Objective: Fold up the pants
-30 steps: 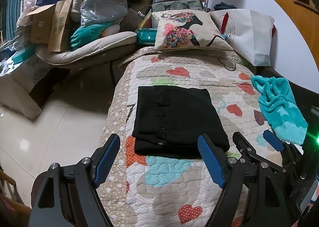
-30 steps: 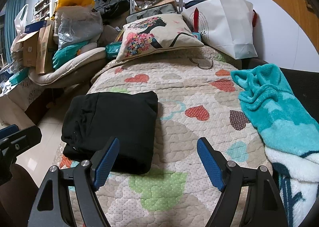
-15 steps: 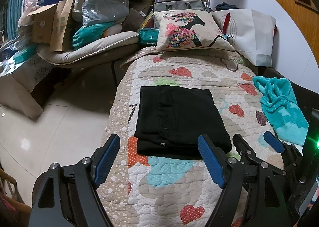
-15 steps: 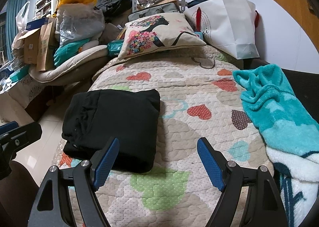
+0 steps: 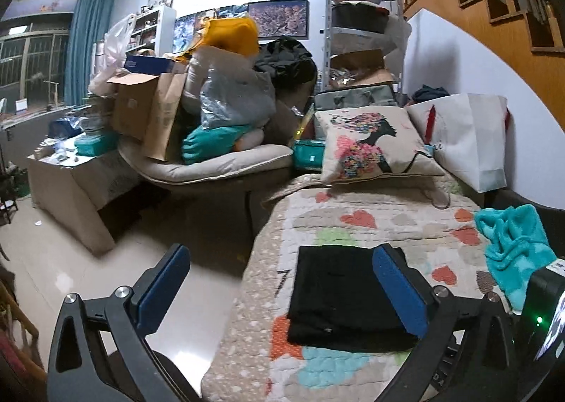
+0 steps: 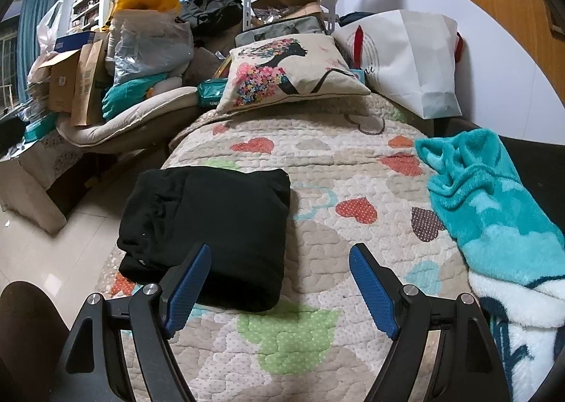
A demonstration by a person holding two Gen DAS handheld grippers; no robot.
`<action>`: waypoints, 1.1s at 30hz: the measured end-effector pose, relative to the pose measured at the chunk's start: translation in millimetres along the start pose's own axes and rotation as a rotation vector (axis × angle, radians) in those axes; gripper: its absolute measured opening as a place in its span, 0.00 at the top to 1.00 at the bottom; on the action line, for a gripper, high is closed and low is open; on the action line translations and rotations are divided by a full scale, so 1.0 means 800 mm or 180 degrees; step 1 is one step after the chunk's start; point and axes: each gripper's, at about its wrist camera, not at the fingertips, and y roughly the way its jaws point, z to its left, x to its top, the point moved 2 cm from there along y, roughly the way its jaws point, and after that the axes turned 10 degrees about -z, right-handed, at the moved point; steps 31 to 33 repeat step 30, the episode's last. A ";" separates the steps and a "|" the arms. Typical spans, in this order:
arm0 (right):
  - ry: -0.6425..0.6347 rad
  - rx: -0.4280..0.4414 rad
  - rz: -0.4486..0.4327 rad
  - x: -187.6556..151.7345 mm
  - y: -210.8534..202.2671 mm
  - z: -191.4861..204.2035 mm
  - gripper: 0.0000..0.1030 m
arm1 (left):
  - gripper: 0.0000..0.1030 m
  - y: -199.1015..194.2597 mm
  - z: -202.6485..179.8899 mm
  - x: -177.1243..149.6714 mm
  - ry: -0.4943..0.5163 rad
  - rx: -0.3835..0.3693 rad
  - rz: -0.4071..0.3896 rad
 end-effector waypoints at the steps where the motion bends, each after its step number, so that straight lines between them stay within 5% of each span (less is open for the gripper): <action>1: -0.0005 0.0006 -0.0002 0.000 0.000 0.001 0.17 | 0.00 0.003 0.001 0.001 -0.0012 -0.0031 0.0044; 12: -0.0040 0.0166 0.0082 -0.006 0.001 0.011 0.16 | 0.00 0.045 0.002 -0.039 -0.0118 -0.0347 0.0870; 33: -0.0025 0.0276 0.0247 -0.016 0.013 0.018 0.15 | 0.00 0.076 0.012 -0.057 -0.0301 -0.0441 0.1229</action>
